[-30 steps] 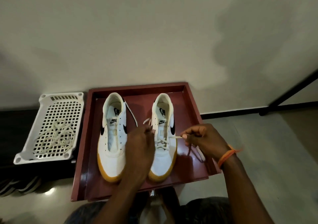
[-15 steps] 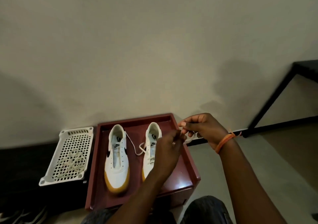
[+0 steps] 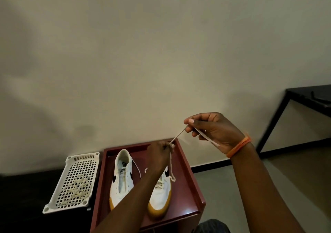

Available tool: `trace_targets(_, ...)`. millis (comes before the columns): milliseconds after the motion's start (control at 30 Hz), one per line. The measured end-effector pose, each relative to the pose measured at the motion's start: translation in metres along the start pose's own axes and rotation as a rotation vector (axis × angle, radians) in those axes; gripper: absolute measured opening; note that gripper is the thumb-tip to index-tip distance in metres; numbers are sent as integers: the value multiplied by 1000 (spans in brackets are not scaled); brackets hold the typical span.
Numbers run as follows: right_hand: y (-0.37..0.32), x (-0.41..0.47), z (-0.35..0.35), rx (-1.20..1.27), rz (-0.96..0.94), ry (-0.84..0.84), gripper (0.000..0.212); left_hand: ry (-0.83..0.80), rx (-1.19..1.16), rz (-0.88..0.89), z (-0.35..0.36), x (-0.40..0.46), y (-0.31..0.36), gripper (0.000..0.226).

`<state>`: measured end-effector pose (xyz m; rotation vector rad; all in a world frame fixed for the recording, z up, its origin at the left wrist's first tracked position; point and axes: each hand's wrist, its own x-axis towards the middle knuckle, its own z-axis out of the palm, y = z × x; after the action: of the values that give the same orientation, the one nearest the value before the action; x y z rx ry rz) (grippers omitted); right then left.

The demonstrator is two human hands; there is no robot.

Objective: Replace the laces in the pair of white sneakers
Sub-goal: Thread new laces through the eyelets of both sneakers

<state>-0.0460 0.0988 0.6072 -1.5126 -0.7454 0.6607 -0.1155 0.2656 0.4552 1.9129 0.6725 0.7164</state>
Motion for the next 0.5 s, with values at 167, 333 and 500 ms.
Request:
trace_targets(167,1,3,1,115,21,-56,30,-56,163,-1,4,-3,-31,30)
trace_targets(333,19,12,6,282,10,-111,30,-139,206,2,8,-8,-46,25)
trace_targets(500,63,31,14,272,-78,85,29,-320,96,54,27,-26,-65,30)
